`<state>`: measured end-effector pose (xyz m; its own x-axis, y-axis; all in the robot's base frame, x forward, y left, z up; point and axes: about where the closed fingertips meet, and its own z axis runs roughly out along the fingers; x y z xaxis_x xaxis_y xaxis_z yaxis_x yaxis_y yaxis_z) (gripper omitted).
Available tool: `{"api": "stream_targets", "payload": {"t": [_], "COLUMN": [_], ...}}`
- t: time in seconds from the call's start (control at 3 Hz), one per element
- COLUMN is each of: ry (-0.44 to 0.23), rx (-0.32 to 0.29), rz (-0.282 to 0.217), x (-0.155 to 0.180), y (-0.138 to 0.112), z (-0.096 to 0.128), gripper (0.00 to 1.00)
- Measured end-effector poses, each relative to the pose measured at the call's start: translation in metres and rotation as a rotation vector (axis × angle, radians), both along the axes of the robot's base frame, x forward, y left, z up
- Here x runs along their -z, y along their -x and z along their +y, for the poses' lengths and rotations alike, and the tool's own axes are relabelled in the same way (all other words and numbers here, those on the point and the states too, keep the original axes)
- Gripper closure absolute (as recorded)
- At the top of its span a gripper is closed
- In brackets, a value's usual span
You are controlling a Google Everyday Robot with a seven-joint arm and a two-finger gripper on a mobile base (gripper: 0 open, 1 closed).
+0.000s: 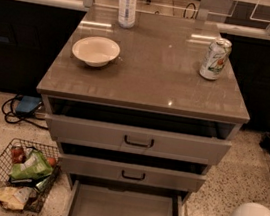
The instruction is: Close bottom drawer
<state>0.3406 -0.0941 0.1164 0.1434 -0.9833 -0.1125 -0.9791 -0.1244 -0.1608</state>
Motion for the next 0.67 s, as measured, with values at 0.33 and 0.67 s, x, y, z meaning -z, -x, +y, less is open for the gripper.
{"api": "stream_targets", "payload": {"t": [0.33, 0.67], "ry": [-0.001, -0.001], "rx": [-0.007, -0.007], "rz": [-0.031, -0.031], "x": [0.0006, 0.0006], "y": [-0.023, -0.0219], "z": [0.0047, -0.0016], "gripper": [1.0, 1.0]}}
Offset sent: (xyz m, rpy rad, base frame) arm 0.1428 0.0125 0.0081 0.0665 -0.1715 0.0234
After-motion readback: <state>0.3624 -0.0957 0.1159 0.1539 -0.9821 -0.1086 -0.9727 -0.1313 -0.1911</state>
